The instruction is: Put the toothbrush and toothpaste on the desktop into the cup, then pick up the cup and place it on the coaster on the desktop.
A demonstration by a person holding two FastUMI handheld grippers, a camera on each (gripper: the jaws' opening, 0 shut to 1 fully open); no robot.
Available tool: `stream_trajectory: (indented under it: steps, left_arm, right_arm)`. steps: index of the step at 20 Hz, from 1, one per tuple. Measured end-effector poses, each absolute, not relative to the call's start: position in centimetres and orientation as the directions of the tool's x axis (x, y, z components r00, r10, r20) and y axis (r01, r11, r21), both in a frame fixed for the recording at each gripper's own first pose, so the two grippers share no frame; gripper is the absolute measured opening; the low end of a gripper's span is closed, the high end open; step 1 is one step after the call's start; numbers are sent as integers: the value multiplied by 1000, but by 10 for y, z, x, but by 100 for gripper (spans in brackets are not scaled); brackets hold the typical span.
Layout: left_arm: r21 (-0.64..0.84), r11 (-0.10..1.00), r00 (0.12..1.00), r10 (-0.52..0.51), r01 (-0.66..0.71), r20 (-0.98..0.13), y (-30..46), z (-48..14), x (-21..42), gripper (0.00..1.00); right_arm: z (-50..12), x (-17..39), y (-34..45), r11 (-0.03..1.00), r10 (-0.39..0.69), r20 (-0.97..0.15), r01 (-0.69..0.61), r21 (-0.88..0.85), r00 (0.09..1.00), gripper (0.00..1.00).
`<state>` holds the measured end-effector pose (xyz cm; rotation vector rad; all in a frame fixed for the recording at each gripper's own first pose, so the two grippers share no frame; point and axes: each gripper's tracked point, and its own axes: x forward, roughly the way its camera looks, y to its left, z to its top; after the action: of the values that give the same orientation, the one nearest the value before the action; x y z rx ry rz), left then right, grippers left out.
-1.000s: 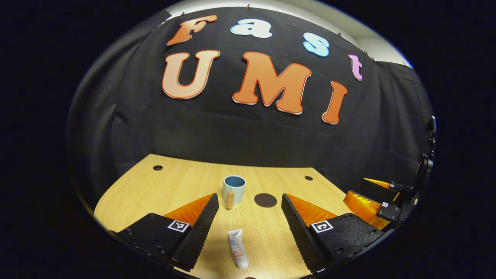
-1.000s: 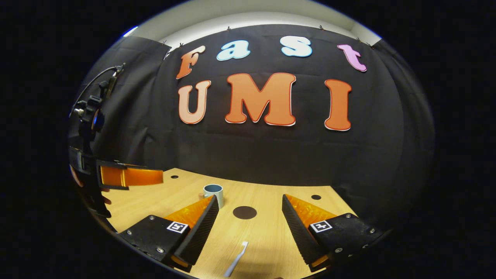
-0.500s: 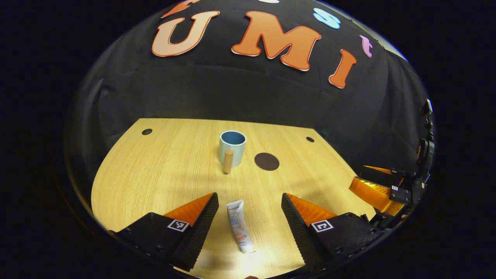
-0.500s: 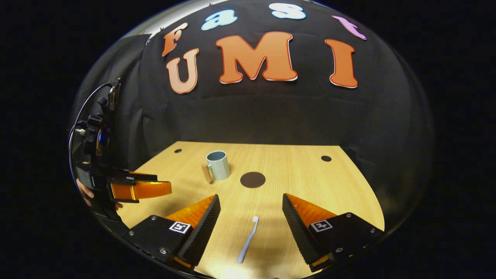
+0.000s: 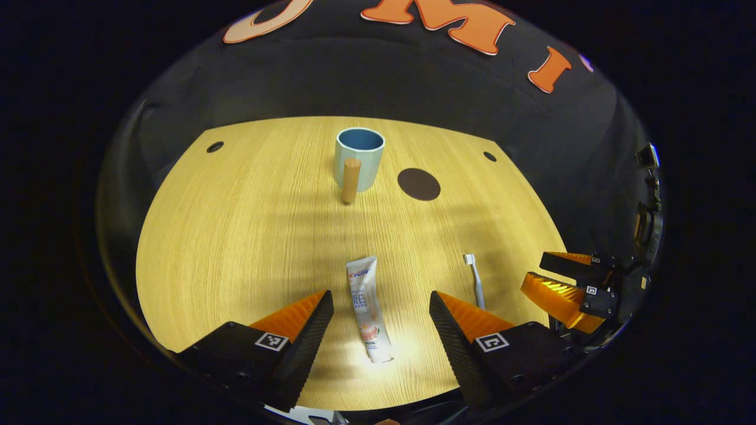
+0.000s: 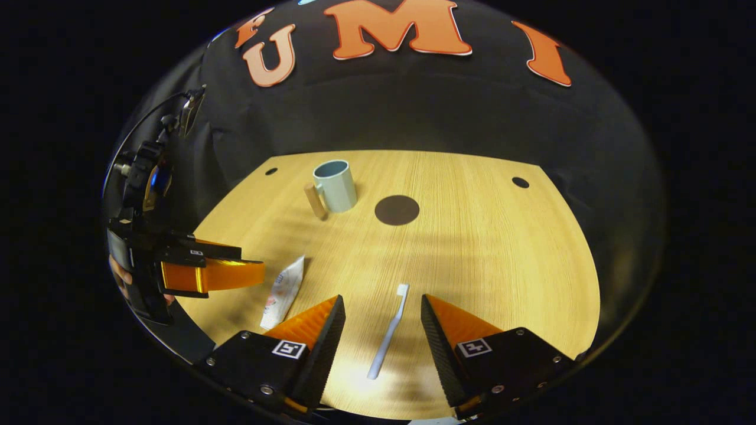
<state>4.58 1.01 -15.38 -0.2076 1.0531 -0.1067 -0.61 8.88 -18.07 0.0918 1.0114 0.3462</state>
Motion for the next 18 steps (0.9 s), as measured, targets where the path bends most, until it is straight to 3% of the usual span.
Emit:
stream_trajectory:
  steps: [1,5,6,7,18]
  left_arm:
    - [-225,974,468,-188,-23,-863,10,-154,46,98]
    - [-220,973,318,-187,-71,-930,15,-154,31,97]
    - [-207,975,294,-178,-73,-939,18,-153,33,97]
    - [-185,980,278,-157,-78,-948,24,-152,37,98]
    - [-117,987,135,-102,-109,-986,34,-188,41,84]
  right_arm:
    - [-188,-9,89,942,321,-827,-246,229,460,72]
    - [-224,-10,81,958,275,-872,-194,212,406,71]
    - [-232,-11,82,958,275,-880,-186,217,388,65]
    - [-239,-12,82,959,271,-888,-179,219,370,67]
    - [-285,-26,90,964,229,-937,-197,180,263,42]
